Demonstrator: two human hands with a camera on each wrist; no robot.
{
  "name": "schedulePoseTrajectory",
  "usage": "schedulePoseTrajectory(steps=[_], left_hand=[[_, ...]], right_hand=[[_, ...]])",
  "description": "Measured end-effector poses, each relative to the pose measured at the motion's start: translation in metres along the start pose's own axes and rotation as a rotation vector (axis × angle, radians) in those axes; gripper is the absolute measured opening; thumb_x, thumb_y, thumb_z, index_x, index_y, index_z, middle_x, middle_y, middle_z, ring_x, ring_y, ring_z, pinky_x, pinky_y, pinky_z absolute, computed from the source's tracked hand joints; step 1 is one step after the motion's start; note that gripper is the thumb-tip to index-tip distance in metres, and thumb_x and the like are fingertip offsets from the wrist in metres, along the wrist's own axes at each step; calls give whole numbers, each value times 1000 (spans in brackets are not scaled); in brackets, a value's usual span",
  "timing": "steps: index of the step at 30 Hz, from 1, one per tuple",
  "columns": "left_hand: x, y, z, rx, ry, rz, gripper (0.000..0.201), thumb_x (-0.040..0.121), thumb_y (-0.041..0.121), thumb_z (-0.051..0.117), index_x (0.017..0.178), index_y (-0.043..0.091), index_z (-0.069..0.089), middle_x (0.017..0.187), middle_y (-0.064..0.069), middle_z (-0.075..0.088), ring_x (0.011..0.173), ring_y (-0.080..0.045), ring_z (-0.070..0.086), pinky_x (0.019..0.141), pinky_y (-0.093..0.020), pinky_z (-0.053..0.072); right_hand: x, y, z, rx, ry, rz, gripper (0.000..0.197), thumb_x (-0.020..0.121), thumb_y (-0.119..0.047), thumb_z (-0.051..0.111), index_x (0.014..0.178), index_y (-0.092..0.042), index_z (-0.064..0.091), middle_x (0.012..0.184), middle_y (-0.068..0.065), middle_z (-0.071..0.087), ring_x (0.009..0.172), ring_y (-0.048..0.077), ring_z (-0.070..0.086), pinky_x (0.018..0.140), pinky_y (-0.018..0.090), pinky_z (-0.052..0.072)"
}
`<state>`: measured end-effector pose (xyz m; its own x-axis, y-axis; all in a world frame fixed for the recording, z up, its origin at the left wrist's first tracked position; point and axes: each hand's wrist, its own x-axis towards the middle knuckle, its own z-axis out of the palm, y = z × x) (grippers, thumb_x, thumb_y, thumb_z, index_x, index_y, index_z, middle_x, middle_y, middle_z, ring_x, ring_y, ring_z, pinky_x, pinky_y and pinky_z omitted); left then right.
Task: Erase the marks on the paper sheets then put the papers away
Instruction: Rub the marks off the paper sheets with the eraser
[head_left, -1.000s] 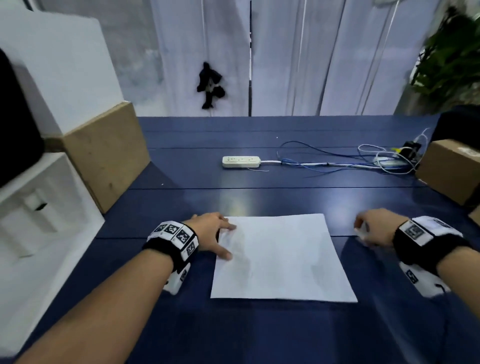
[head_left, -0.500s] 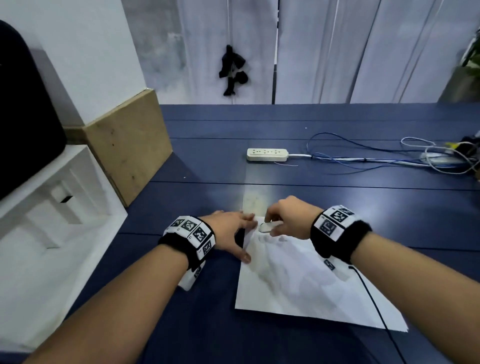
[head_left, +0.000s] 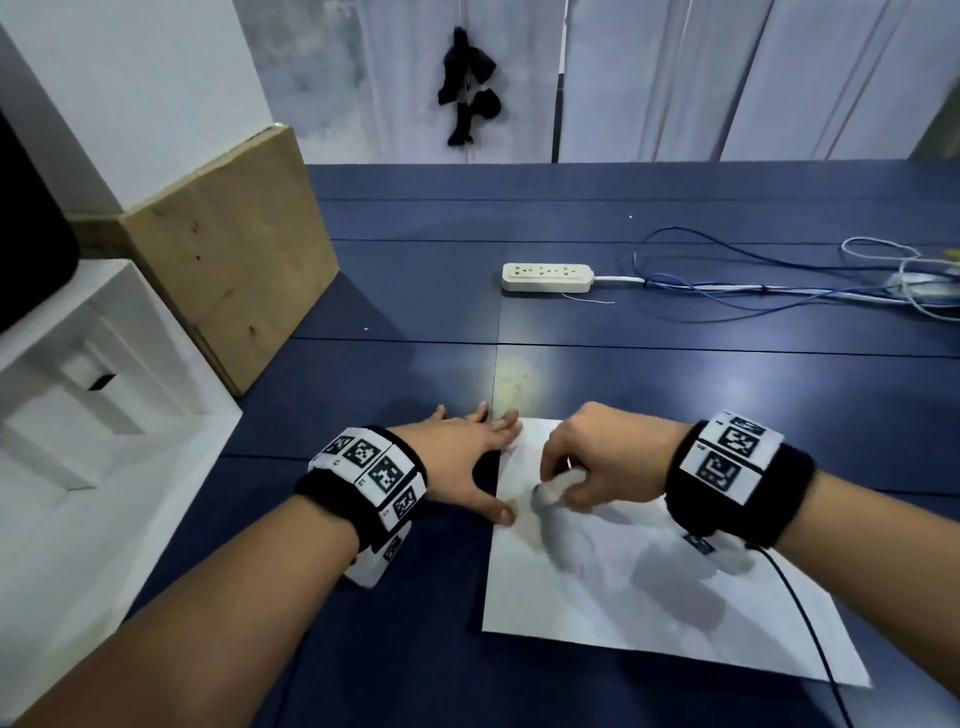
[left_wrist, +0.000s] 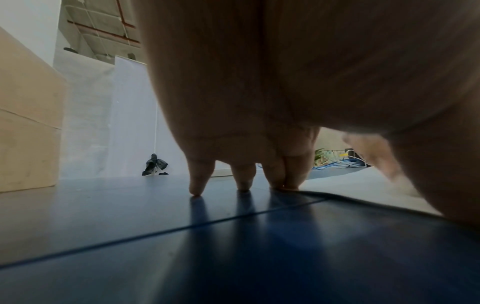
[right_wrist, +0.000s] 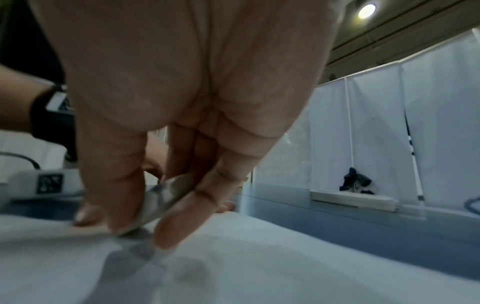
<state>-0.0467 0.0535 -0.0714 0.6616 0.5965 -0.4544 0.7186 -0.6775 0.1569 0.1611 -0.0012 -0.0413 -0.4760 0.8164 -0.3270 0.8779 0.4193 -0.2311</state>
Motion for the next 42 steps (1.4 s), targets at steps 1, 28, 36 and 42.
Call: schedulePoseTrajectory(steps=[1, 28, 36, 42], left_hand=[[0, 0, -1, 4, 0, 1, 115, 74, 76, 61, 157, 27, -1, 162, 14, -11, 150, -15, -10, 118, -61, 3], [-3, -3, 2, -72, 73, -20, 142, 57, 84, 67, 152, 28, -22, 164, 11, 0, 150, -5, -2, 121, -48, 0], [-2, -4, 3, 33, 1, -28, 124, 61, 90, 56, 154, 39, -8, 162, 4, -19, 147, -19, -24, 118, -58, -6], [-4, -2, -2, 29, -24, -56, 132, 59, 90, 58, 155, 34, -13, 162, 9, -19, 147, -18, -23, 116, -64, -4]], right_hand=[[6, 1, -4, -19, 31, 15, 26, 78, -30, 71, 104, -23, 72, 92, -1, 73, 84, 19, 66, 78, 33, 55], [41, 15, -22, -50, 145, 40, 30, 81, -32, 72, 107, -17, 72, 101, 5, 74, 95, 26, 67, 82, 32, 52], [19, -6, -7, 25, -14, -80, 29, 75, -30, 74, 103, -27, 74, 84, -5, 70, 79, 16, 62, 75, 28, 52], [42, 26, -18, -24, 184, 59, 28, 80, -33, 71, 105, -20, 73, 96, 0, 74, 92, 20, 68, 78, 26, 51]])
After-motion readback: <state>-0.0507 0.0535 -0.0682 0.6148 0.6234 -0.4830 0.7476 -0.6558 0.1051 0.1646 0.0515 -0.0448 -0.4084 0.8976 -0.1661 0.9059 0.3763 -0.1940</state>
